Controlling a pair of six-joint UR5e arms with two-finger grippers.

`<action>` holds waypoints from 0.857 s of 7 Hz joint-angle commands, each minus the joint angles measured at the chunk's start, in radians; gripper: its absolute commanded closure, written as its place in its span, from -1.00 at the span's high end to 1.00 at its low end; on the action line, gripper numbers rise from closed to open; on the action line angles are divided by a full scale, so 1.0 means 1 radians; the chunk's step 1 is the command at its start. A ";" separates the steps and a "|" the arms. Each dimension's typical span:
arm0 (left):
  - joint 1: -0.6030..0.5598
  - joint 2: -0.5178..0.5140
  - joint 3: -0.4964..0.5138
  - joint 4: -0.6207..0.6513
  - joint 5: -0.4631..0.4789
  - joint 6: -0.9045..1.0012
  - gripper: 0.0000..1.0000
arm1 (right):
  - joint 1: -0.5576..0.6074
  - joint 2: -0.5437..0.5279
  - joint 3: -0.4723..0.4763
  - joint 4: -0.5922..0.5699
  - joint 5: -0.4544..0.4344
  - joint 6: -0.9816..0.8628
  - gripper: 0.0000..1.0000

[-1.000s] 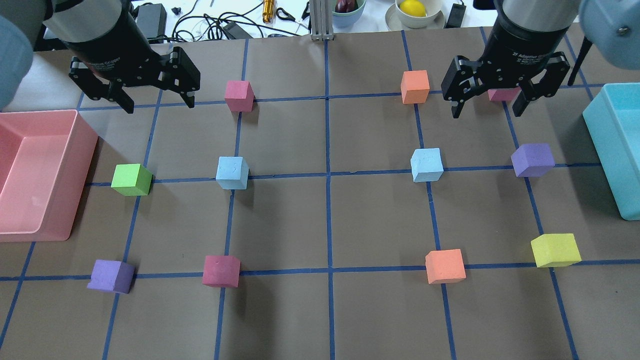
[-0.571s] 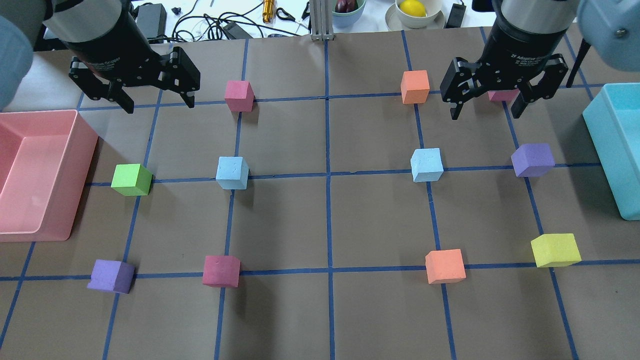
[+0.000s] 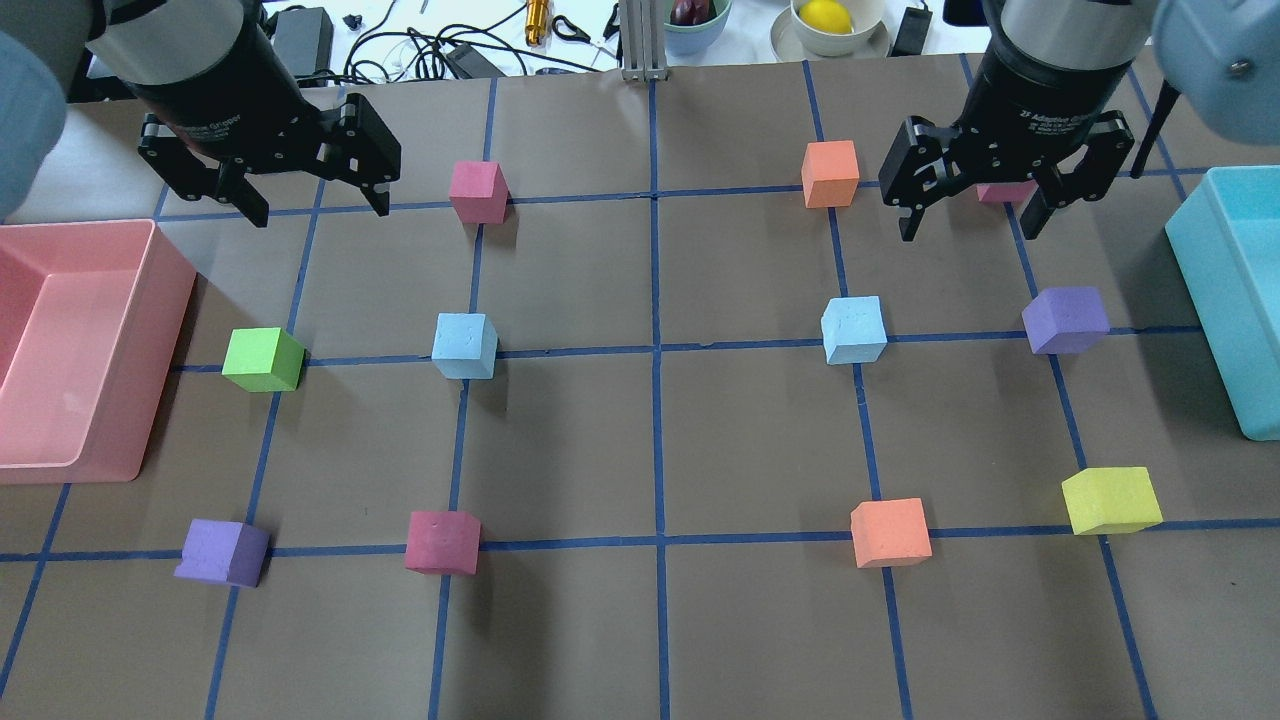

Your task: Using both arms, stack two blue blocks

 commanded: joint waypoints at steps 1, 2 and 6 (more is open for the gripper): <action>0.000 0.000 0.000 0.002 0.000 0.000 1.00 | 0.000 0.000 0.002 0.000 0.001 -0.003 1.00; 0.000 0.000 0.000 0.000 0.000 0.000 1.00 | 0.002 0.000 0.002 0.000 0.000 -0.007 1.00; 0.000 0.000 0.000 0.002 0.000 0.000 1.00 | 0.002 0.000 0.003 0.000 -0.004 -0.012 1.00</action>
